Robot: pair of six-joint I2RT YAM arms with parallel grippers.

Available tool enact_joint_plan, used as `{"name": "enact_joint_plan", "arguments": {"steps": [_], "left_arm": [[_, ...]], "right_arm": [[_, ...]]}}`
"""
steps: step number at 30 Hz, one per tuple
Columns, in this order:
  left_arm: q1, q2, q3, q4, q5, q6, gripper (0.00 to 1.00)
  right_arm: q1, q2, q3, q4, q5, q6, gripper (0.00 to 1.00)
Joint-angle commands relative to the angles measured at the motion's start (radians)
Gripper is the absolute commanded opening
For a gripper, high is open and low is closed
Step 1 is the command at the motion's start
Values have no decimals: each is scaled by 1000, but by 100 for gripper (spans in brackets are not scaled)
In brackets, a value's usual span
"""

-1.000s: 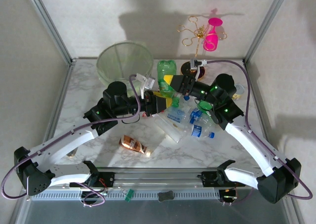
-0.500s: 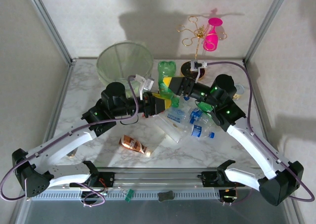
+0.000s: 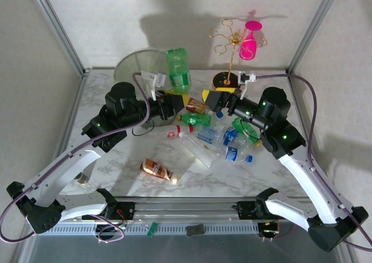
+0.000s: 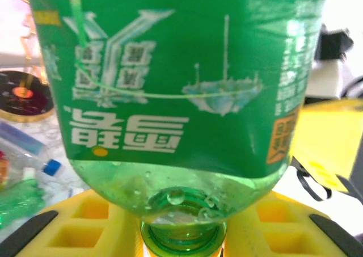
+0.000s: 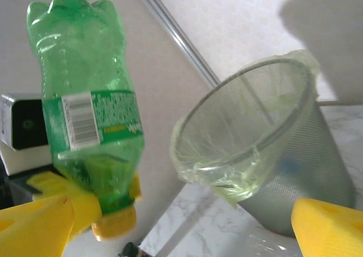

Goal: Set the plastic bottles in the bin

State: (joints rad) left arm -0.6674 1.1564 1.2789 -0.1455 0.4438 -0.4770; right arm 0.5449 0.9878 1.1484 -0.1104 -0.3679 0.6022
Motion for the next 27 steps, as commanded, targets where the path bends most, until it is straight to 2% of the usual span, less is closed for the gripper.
{"name": "enact_joint_plan", "arguments": {"steps": [1, 5, 9, 12, 20, 23, 27], "left_arm": [[67, 25, 64, -63, -123, -83, 32], [172, 81, 115, -129, -154, -289, 29], [228, 121, 127, -117, -119, -451, 23], [233, 149, 190, -166, -205, -402, 22], [250, 282, 353, -387, -611, -253, 23], [261, 357, 400, -462, -674, -250, 23], [262, 437, 440, -508, -688, -251, 24]], "right_arm": [[-7, -39, 29, -66, 91, -64, 98], [-9, -59, 29, -88, 116, -75, 98], [-11, -69, 14, -95, 140, -82, 98], [-10, -73, 0, -94, 140, -83, 98], [-11, -82, -21, -103, 173, -89, 98], [-13, -87, -36, -103, 182, -91, 98], [-14, -86, -55, -97, 190, -90, 98]]}}
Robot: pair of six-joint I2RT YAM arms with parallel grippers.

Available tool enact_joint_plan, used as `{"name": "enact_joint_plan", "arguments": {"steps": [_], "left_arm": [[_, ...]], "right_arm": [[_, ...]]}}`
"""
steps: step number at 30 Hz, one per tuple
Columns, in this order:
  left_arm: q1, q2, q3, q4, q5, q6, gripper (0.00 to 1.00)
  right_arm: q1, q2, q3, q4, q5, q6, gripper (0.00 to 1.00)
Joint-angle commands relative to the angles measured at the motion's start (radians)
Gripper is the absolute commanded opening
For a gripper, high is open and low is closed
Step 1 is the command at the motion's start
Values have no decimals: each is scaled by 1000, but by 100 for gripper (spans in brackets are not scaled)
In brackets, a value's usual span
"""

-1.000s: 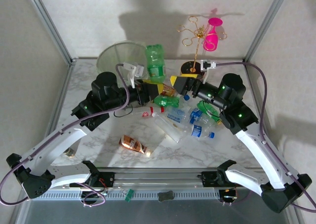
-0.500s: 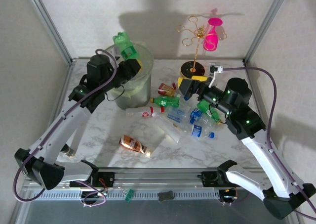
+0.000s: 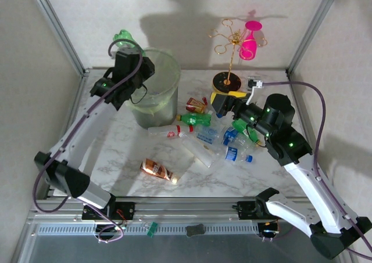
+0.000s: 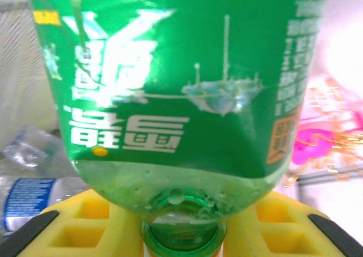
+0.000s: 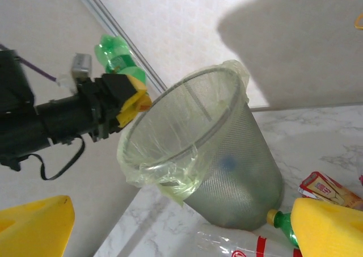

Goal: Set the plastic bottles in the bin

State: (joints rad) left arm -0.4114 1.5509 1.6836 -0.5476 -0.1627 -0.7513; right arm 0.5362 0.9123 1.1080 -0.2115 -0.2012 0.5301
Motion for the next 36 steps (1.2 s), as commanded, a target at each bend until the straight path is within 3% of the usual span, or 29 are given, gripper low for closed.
{"name": "enact_joint_plan", "arguments": {"steps": [1, 23, 36], "left_arm": [[6, 58, 40, -109, -76, 23, 25], [-7, 116, -50, -96, 121, -95, 35], [0, 140, -21, -102, 196, -99, 58]], "right_arm": [[-4, -10, -17, 7, 25, -18, 98], [-10, 30, -33, 3, 78, -28, 98], [-12, 35, -43, 0, 82, -25, 98]]}}
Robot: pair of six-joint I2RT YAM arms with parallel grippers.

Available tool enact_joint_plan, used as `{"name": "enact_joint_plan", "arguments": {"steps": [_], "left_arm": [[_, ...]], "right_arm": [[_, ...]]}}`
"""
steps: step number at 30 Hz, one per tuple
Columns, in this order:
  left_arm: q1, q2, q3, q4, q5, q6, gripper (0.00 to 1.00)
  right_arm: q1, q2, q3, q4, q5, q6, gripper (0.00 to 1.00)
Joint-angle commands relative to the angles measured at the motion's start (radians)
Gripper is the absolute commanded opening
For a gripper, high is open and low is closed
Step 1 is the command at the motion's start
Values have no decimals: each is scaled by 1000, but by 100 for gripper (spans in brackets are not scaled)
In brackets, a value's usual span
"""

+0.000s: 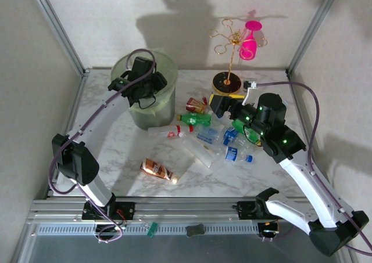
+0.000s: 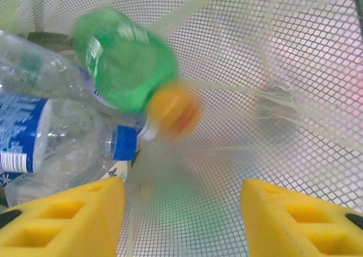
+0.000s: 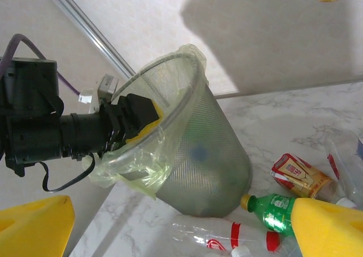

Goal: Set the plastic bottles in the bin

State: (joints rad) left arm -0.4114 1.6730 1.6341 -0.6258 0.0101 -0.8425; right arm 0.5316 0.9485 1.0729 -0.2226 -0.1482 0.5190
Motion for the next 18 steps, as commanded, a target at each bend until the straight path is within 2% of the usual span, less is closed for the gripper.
{"name": "enact_joint_plan", "arguments": {"steps": [1, 11, 15, 18], "left_arm": [[0, 19, 37, -26, 24, -6, 59], [-1, -11, 83, -23, 16, 49, 66], [-2, -82, 74, 15, -14, 121, 67], [-2, -183, -10, 102, -18, 167, 67]], "right_arm": [[-8, -4, -6, 9, 29, -15, 98], [-8, -11, -13, -21, 80, -24, 98], [-8, -5, -33, -72, 139, -10, 98], [-7, 2, -52, -120, 177, -2, 98]]}}
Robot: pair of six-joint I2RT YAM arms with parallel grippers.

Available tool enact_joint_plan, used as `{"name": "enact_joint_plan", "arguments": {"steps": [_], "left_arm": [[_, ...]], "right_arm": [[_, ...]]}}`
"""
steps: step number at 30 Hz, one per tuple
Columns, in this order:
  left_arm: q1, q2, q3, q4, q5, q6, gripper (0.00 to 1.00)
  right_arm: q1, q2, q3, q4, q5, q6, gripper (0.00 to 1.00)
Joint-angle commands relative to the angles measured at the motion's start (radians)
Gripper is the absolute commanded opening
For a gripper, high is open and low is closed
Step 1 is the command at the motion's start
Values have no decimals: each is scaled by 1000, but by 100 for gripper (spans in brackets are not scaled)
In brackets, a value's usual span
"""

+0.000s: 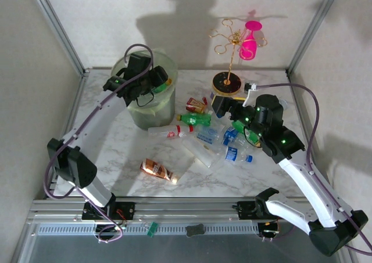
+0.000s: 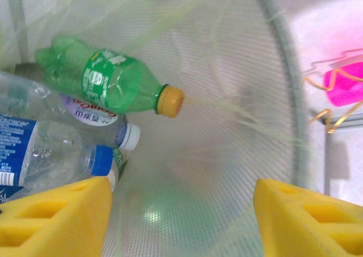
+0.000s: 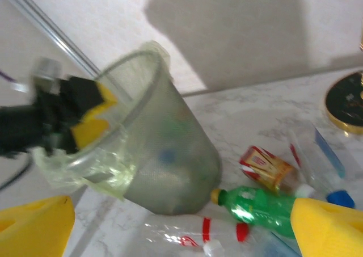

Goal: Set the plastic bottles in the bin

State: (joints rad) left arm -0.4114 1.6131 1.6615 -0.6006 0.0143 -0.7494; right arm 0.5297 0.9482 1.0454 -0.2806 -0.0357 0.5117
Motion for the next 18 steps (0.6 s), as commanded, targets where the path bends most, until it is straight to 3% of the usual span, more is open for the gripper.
{"name": "enact_joint_plan", "arguments": {"steps": [1, 6, 11, 15, 18], "left_arm": [[-2, -161, -76, 113, -19, 90, 67], [-12, -318, -213, 209, -11, 150, 66], [-53, -485, -382, 321, 109, 210, 66], [-100, -566, -450, 321, 72, 247, 67], [-113, -598, -480, 307, 62, 259, 66]], "right_arm": [[-5, 2, -31, -77, 73, 7, 98], [-5, 34, -47, -147, 78, -10, 96], [-4, 111, -6, -245, 17, -96, 90], [17, 158, 8, -287, 7, -129, 88], [17, 202, 15, -339, 69, -135, 89]]}}
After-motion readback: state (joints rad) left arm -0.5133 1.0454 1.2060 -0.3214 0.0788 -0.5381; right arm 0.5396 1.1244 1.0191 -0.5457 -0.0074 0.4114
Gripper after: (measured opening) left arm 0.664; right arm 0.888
